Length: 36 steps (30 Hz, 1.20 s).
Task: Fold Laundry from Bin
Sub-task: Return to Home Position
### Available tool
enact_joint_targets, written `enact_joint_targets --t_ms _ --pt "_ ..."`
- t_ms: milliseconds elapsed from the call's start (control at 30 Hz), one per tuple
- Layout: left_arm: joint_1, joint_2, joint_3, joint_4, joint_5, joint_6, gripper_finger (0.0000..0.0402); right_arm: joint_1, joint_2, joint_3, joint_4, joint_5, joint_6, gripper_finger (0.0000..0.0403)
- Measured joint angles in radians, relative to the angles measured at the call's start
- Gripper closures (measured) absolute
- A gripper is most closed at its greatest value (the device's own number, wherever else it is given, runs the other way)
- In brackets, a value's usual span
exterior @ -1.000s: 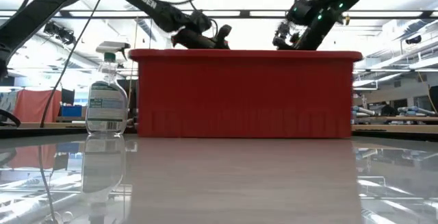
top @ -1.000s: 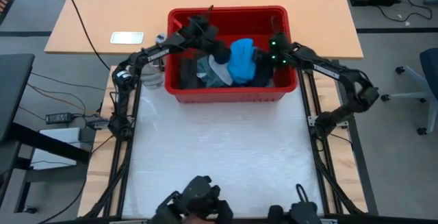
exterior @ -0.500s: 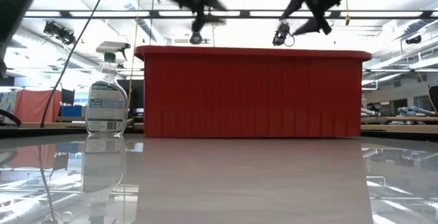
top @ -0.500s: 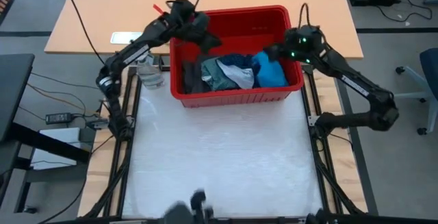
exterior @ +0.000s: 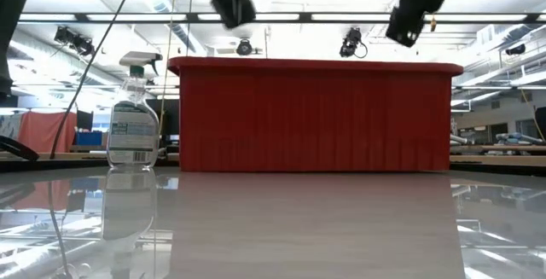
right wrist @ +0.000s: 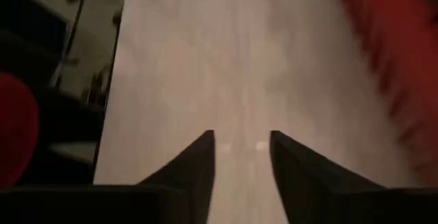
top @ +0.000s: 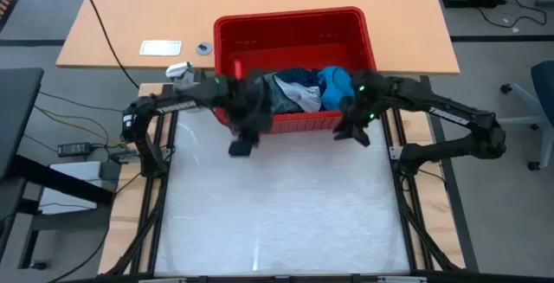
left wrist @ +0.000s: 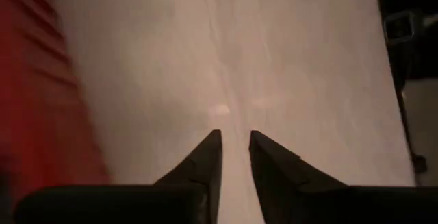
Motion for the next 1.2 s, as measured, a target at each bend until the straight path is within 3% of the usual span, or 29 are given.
enact_joint_targets --t_ms 133,300,367,533,667,833,967,1100,1200 --pt "-0.042 0.001 -0.144 0.078 -0.031 -0.130 0.0357 0.041 0.058 -0.041 -0.015 0.057 -0.005 0.0306" --pt "-0.019 0.000 -0.293 0.237 -0.132 -0.251 0.0394 0.024 0.129 -0.055 -0.013 0.388 0.011 0.0368" --pt "0.015 -0.005 -0.312 0.276 -0.148 -0.275 0.0398 -0.006 0.147 -0.054 0.003 0.462 0.014 0.0390" --pt "0.132 0.004 -0.312 0.366 -0.289 -0.268 0.0397 -0.124 0.176 -0.055 0.189 0.483 -0.011 0.0392" --pt "0.267 0.000 -0.284 0.422 -0.279 -0.170 0.0397 -0.223 0.217 -0.047 0.373 0.567 -0.045 0.0397" --pt "0.454 0.014 -0.284 0.683 -0.297 -0.083 0.0397 -0.331 0.295 -0.038 0.589 0.575 -0.050 0.0398" --pt "0.573 0.023 -0.287 0.825 -0.310 -0.063 0.0397 -0.368 0.303 -0.040 0.643 0.604 -0.015 0.0399" --pt "0.612 0.015 -0.285 0.799 -0.190 -0.120 0.0397 -0.375 0.254 -0.048 0.633 0.578 -0.018 0.0400" --pt "0.594 0.005 -0.286 0.745 -0.070 -0.139 0.0397 -0.377 0.172 -0.049 0.656 0.486 -0.085 0.0400"
